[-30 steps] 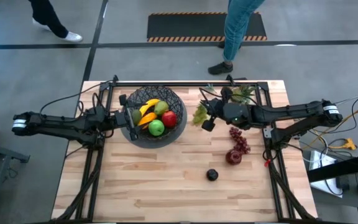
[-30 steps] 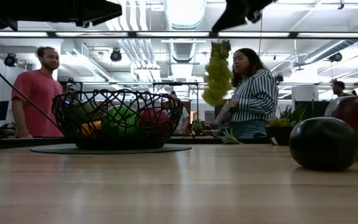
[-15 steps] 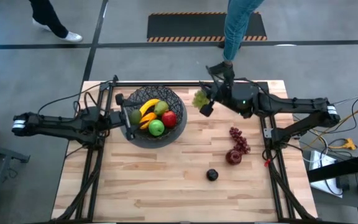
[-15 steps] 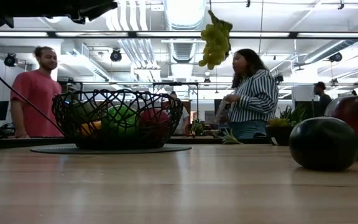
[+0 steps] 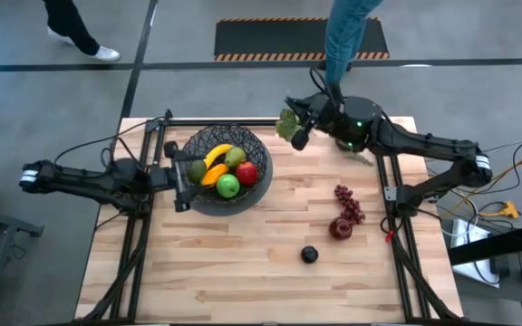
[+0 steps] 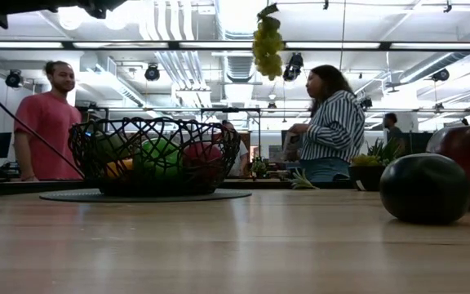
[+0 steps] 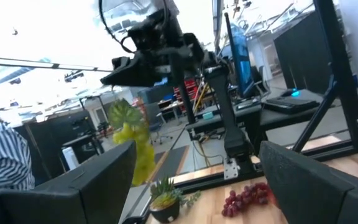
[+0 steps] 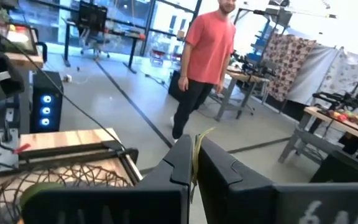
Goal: Build produce basket
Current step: Put the green grapes into the basket
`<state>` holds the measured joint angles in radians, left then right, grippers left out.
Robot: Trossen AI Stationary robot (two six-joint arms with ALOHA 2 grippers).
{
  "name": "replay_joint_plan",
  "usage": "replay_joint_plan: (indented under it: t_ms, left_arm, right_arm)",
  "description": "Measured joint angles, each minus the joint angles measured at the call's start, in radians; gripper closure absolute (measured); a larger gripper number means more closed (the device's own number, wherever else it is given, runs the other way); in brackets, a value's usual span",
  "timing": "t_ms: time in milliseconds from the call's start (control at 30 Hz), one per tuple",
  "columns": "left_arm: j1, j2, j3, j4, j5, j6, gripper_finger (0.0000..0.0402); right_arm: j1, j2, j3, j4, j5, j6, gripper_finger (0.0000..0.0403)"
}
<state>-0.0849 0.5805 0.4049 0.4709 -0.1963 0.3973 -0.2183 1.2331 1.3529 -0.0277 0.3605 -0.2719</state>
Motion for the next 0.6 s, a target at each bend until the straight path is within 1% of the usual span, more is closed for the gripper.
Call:
replay_joint_plan:
  t_ms: [433,600]
  left_arm:
    - [-0.016,-0.023,-0.002,-0.001,0.000,-0.019,0.0079]
    - [-0.016,-0.027,-0.002,-0.001,-0.001,-0.023,0.0079]
  right_arm:
    - [-0.038,0.146,0.001,0.279,-0.005,-0.042,0.0394]
    - [-0.038,0.234,0.040,0.351,-0.004,-0.043,0.0394]
